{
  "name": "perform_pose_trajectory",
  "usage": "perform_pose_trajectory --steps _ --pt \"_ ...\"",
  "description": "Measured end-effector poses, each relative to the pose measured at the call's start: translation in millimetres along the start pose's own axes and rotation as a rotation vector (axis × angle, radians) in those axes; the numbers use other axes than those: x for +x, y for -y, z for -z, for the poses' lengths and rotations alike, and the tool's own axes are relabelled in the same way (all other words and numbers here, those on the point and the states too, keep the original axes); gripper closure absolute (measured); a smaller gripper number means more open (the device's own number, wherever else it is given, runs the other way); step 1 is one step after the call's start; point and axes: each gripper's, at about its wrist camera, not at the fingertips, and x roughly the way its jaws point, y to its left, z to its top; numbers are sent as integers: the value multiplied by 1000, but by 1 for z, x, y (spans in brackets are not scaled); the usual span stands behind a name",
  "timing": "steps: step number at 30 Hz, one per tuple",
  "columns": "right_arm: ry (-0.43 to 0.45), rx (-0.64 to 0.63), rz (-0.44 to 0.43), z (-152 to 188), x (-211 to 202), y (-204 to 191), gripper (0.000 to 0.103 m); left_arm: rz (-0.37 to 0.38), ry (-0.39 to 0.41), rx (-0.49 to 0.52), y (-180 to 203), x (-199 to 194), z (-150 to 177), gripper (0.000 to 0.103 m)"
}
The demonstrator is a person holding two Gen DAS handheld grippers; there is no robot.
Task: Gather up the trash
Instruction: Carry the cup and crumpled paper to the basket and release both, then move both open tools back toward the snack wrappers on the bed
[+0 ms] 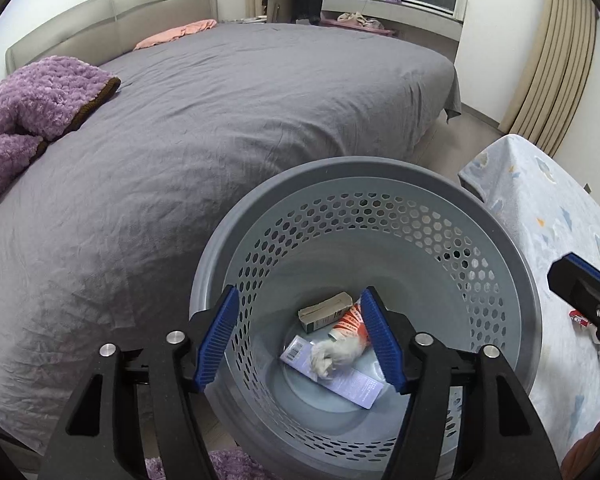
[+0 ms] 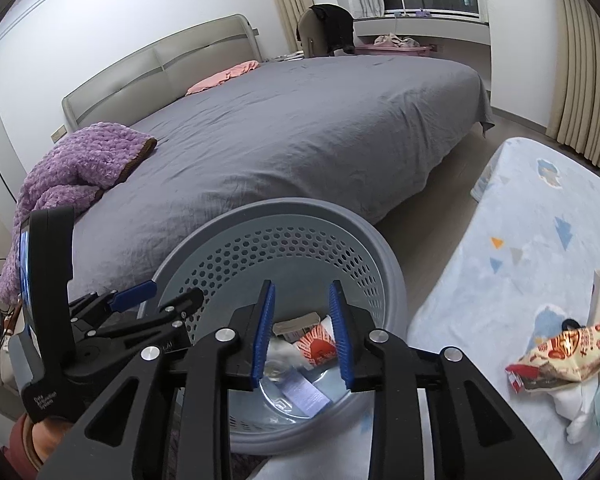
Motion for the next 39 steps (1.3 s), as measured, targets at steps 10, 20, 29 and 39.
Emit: perform_pose_trajectory --steps 10,20,29,39 --pt "-11 26 68 15 -22 18 50 16 4 -5 4 -3 -1 31" --pt "2 85 205 45 -73 58 31 40 44 51 21 -38 2 25" --pt "57 157 258 77 -135 94 25 110 97 100 61 -86 8 20" --pt "54 263 249 107 -176 140 25 185 108 202 135 -119 32 17"
